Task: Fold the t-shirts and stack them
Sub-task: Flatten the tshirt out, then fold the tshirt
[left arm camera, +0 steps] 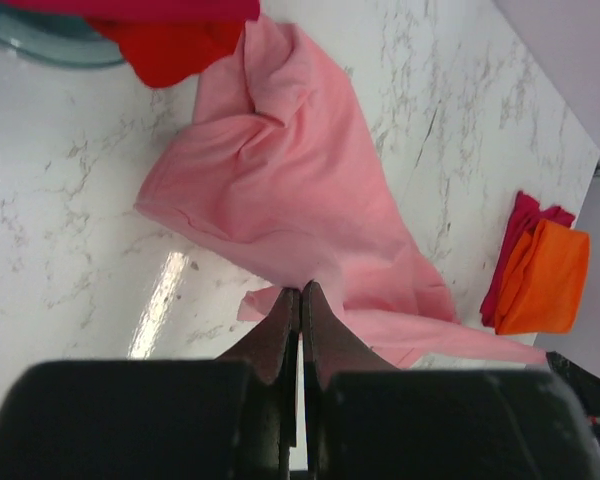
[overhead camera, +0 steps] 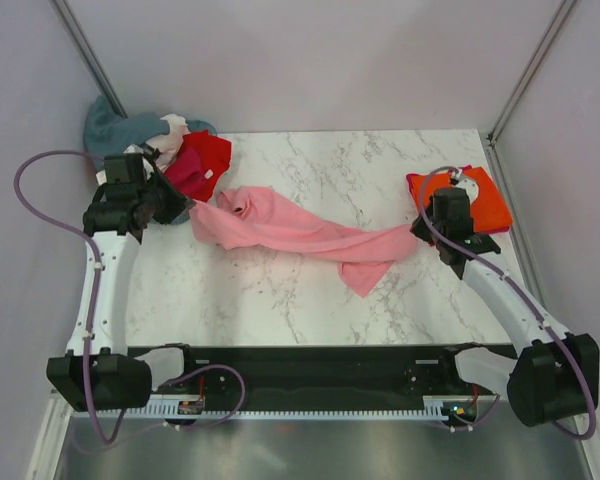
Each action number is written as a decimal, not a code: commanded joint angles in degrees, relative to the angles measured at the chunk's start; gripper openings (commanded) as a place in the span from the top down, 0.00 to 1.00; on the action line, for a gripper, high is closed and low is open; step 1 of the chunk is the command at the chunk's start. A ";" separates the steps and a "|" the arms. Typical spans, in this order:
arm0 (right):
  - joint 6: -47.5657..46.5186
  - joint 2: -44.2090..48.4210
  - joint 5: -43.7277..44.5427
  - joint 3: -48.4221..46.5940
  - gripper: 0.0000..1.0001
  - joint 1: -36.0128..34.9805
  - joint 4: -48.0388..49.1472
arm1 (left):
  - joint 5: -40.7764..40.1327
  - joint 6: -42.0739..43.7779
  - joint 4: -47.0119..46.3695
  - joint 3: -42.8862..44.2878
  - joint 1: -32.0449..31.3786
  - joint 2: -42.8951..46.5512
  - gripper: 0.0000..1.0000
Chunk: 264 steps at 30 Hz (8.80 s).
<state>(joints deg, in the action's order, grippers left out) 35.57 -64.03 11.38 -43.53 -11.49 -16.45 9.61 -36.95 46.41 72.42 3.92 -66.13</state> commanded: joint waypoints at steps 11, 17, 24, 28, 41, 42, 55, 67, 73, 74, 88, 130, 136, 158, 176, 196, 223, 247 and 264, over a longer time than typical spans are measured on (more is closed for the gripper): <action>-5.26 -0.93 -6.10 -43.22 1.00 0.50 -7.54 | 3.49 -3.39 0.61 47.26 3.28 -6.92 0.98; -2.79 14.53 -10.15 -37.60 1.00 0.50 -7.46 | 1.65 -4.36 -5.78 44.49 3.20 9.06 0.98; -6.82 21.85 -4.09 -39.43 1.00 0.50 -8.77 | -1.70 -5.85 -7.39 43.24 3.20 11.03 0.98; -7.80 17.29 -1.45 -43.05 1.00 0.50 -11.76 | 2.78 -7.78 -7.56 42.63 3.20 4.35 0.98; -2.45 -12.15 -4.24 -45.74 1.00 2.86 -8.43 | 11.37 -14.98 -20.39 29.40 3.20 -18.66 0.98; -1.74 -16.52 -6.00 -48.47 1.00 3.74 -8.34 | 13.05 -16.91 -20.57 32.66 3.20 -21.12 0.98; 13.73 -34.59 -31.15 -69.17 1.00 15.35 0.79 | 28.00 -30.21 -35.60 67.34 5.48 -44.79 0.98; 9.43 -27.38 -31.94 -32.61 1.00 18.51 10.03 | 30.48 -10.79 -35.69 17.70 4.25 -22.77 0.98; 5.65 -24.92 -32.12 -18.54 1.00 18.78 11.44 | 27.57 -3.92 -35.25 -7.16 4.07 -11.76 0.98; 5.13 -24.22 -31.86 -16.87 1.00 18.78 11.61 | 27.48 -3.83 -35.34 -9.47 3.99 -9.57 0.98; -1.47 -7.61 -22.37 8.37 1.00 18.78 6.17 | 20.55 -6.12 -24.30 -39.28 3.81 15.04 0.98; -2.09 -10.31 -21.04 -0.32 1.00 18.52 -0.17 | 4.98 -11.39 -13.70 -21.72 3.64 9.98 0.98; 0.64 -18.74 -21.75 -5.33 1.00 17.90 3.44 | 5.25 -13.67 -18.98 -16.53 3.64 -0.29 0.98; 4.24 -32.56 -19.99 -18.17 1.00 16.85 6.16 | 0.33 -16.05 -22.42 -0.18 -1.55 -21.23 0.98; 4.60 -35.81 -20.60 -22.04 0.95 15.27 6.87 | 1.74 -15.61 -21.54 7.73 -2.08 -28.79 0.97; 17.07 -8.48 -4.45 11.07 0.52 9.20 20.21 | -2.48 -9.44 -16.09 -10.53 -2.16 0.02 0.40; 29.03 -24.04 13.15 6.61 1.00 1.03 18.92 | -9.07 -17.19 -20.83 -29.26 -2.17 7.86 0.47; 12.77 2.76 -0.83 23.48 1.00 2.70 7.92 | -18.21 -24.22 -48.06 -48.07 -7.53 -0.31 0.43; 14.70 9.71 0.49 25.16 1.00 2.96 5.90 | -20.94 -27.82 -62.94 -43.25 -7.09 -16.74 0.44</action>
<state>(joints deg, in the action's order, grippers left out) 49.74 -55.16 10.87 -18.79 -8.75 -9.72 -8.58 -61.60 -12.16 27.16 -3.36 -80.36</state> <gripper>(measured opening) 0.010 0.574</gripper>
